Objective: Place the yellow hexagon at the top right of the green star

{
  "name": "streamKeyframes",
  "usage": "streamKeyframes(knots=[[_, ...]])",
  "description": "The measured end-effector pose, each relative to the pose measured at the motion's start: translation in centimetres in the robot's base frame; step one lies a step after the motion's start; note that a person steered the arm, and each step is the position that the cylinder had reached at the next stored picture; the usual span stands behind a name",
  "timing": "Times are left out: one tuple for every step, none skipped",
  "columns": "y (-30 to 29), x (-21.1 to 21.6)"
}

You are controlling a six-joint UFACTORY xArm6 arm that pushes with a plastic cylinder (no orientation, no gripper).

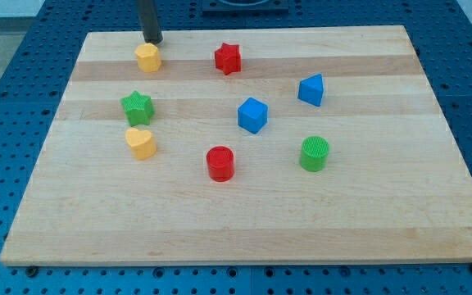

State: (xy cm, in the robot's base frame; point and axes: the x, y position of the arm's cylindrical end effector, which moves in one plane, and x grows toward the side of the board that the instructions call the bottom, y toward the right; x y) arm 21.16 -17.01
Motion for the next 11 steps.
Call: streamKeyframes(knots=[[0.0, 0.0], [0.0, 1.7], [0.0, 3.3], [0.0, 4.4], [0.0, 5.8], [0.0, 7.2], [0.0, 8.1], [0.0, 8.1], [-1.1, 6.8], [-4.1, 5.8], [-7.2, 5.7]])
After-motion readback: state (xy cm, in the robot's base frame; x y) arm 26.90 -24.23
